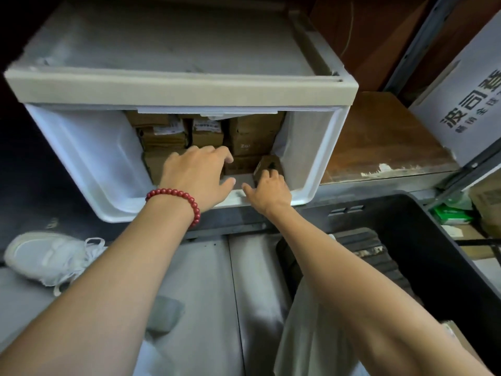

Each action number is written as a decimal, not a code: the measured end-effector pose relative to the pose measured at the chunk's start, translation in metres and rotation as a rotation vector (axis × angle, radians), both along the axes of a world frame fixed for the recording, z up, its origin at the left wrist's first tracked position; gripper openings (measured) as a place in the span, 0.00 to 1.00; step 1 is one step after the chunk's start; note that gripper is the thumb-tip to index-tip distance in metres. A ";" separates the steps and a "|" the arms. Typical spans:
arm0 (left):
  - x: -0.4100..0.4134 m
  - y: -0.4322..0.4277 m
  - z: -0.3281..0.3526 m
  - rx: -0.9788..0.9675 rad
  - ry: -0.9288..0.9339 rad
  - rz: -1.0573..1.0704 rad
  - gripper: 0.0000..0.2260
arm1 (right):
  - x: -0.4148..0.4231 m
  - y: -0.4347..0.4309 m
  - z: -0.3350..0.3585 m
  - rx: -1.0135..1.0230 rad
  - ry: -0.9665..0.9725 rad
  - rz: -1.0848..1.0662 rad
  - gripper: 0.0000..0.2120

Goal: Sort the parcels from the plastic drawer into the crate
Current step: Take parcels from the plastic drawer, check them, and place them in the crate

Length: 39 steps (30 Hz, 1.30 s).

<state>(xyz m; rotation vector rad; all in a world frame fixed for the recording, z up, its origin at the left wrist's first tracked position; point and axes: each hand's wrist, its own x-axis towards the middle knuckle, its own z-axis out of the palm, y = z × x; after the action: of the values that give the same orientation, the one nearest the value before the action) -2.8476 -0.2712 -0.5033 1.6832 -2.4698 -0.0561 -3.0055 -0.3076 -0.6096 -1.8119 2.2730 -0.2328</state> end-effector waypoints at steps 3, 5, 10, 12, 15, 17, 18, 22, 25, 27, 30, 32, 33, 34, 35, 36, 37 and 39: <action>0.003 0.000 -0.003 0.011 -0.009 -0.002 0.18 | 0.002 -0.020 -0.007 -0.032 -0.011 -0.045 0.31; 0.004 -0.001 -0.003 0.006 -0.004 -0.011 0.18 | 0.000 -0.029 -0.011 -0.038 -0.007 -0.095 0.31; 0.007 -0.005 0.009 -0.053 0.068 -0.005 0.17 | -0.010 -0.041 -0.025 -0.030 -0.039 -0.232 0.29; 0.008 -0.001 0.014 -0.079 0.087 -0.020 0.17 | -0.012 -0.048 -0.028 -0.046 0.025 -0.230 0.29; 0.009 0.004 0.015 -0.080 0.085 -0.048 0.17 | -0.014 -0.057 -0.032 -0.052 0.132 -0.216 0.21; 0.013 0.003 0.015 -0.064 0.069 -0.044 0.17 | -0.014 -0.058 -0.033 -0.065 0.168 -0.219 0.17; 0.015 0.002 0.014 -0.053 0.065 -0.036 0.17 | -0.013 -0.057 -0.033 -0.062 0.163 -0.213 0.17; 0.017 0.000 0.014 -0.038 0.060 -0.025 0.17 | -0.004 -0.055 -0.031 -0.104 0.040 -0.166 0.16; 0.018 0.000 0.013 -0.026 0.049 -0.028 0.17 | 0.005 -0.044 -0.023 -0.195 -0.094 -0.122 0.20; 0.021 0.001 0.013 -0.010 0.032 -0.025 0.17 | 0.013 -0.036 -0.013 -0.231 -0.199 -0.103 0.23; 0.028 0.003 0.012 0.026 0.007 -0.006 0.17 | 0.029 -0.022 0.004 -0.255 -0.357 -0.071 0.25; 0.032 0.005 0.010 0.049 -0.002 0.012 0.17 | 0.034 -0.011 0.017 -0.280 -0.455 -0.061 0.24; 0.033 0.006 0.009 0.059 -0.011 0.023 0.17 | 0.035 -0.005 0.024 -0.286 -0.504 -0.055 0.24; 0.033 0.008 0.009 0.068 -0.020 0.034 0.17 | 0.034 0.000 0.030 -0.285 -0.552 -0.056 0.24; 0.032 0.011 0.009 0.075 -0.024 0.043 0.18 | 0.032 0.007 0.037 -0.276 -0.599 -0.060 0.24; 0.030 0.015 0.009 0.078 -0.021 0.050 0.18 | 0.029 0.012 0.042 -0.261 -0.649 -0.073 0.24; 0.028 0.018 0.009 0.079 -0.012 0.054 0.19 | 0.025 0.018 0.046 -0.239 -0.705 -0.094 0.24; 0.024 0.022 0.009 0.074 0.015 0.055 0.21 | 0.017 0.032 0.052 -0.199 -0.841 -0.145 0.24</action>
<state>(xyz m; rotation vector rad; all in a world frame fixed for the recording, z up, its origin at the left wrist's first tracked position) -2.8234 -0.2492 -0.4946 1.7729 -2.4376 -0.1548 -2.9883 -0.2752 -0.5573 -1.2510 1.7887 -1.0502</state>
